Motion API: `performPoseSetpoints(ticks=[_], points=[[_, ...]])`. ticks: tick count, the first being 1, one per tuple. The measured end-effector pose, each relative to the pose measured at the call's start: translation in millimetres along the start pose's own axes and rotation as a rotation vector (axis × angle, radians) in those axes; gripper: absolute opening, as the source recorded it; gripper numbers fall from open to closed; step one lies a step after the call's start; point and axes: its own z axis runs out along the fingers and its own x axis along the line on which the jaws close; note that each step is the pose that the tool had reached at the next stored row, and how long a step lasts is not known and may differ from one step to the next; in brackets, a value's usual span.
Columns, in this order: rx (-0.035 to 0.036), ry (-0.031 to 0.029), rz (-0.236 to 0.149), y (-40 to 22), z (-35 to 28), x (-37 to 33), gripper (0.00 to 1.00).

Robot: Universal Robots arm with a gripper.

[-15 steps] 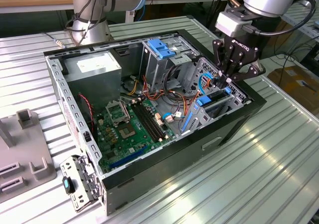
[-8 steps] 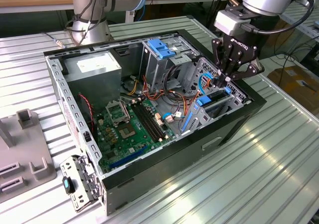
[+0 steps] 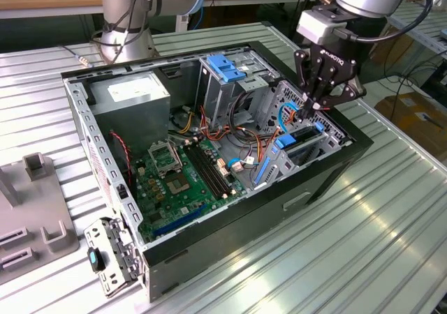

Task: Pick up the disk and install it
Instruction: 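Insert the first disk wire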

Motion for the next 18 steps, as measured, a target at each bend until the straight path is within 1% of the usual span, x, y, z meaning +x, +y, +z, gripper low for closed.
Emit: performPoseSetpoints(ticks=[1, 3, 6, 8, 10, 18], points=[[0.0000, 0.0003, 0.000, -1.7, 0.1, -0.3, 0.11], [0.0000, 0.0001, 0.000, -7.2, 1.0, -1.0, 0.11], [0.0000, 0.0002, 0.000, -12.8, 2.2, -1.7, 0.11], [0.0000, 0.0002, 0.000, -15.1, 2.6, -2.0, 0.11], [0.0000, 0.0002, 0.000, -16.6, 2.8, -2.3, 0.11], [0.0000, 0.0001, 0.000, -16.7, 2.9, -2.5, 0.11]])
